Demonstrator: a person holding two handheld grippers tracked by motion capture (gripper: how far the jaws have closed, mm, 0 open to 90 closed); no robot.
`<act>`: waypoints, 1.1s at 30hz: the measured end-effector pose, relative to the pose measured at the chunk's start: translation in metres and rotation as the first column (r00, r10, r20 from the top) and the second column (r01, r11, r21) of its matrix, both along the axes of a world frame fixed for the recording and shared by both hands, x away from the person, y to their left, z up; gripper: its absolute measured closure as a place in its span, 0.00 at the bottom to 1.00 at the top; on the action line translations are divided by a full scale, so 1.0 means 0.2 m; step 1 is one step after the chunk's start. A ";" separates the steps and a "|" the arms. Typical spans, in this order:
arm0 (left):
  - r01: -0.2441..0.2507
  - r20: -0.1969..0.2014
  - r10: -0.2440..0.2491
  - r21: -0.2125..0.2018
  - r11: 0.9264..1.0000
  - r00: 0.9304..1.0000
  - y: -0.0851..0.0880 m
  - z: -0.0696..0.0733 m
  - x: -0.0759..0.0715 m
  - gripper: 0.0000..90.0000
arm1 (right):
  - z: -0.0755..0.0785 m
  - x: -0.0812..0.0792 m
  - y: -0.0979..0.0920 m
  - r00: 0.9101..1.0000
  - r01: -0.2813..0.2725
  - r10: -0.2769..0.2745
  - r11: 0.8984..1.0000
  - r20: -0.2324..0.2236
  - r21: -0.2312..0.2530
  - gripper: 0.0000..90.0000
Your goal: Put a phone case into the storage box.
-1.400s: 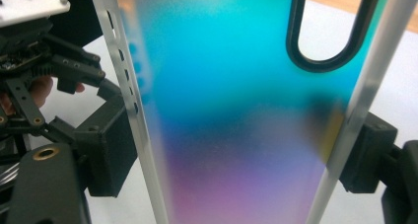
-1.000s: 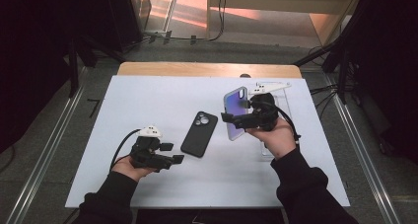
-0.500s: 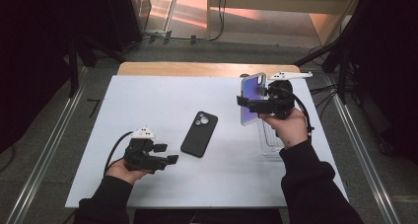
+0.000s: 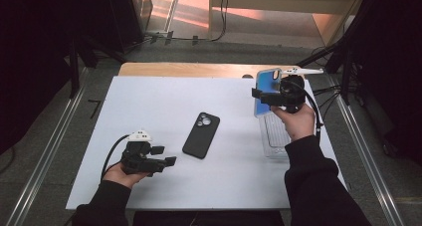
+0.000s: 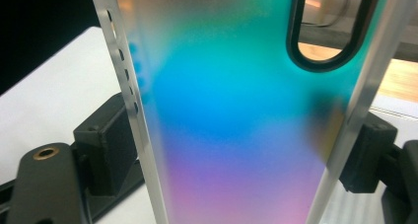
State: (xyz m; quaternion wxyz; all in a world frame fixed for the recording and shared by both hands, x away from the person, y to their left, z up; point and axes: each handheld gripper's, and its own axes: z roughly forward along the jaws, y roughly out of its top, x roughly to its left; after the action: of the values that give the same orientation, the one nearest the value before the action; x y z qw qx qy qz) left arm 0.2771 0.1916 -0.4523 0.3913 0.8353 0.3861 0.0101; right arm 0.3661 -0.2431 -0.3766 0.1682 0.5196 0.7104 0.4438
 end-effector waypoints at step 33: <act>-0.004 0.015 0.004 -0.012 1.000 1.000 0.00 0.00 0.01 0.37 | -0.16 0.40 -0.19 0.968 0.250 -0.250 0.968 -0.020 -0.010 0.18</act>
State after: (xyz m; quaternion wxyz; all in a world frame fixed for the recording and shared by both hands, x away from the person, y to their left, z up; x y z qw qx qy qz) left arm 0.2791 0.1913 -0.4524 0.3991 0.8322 0.3847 0.0150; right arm 0.4454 -0.2819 -0.4077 0.2173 0.6089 0.6427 0.4112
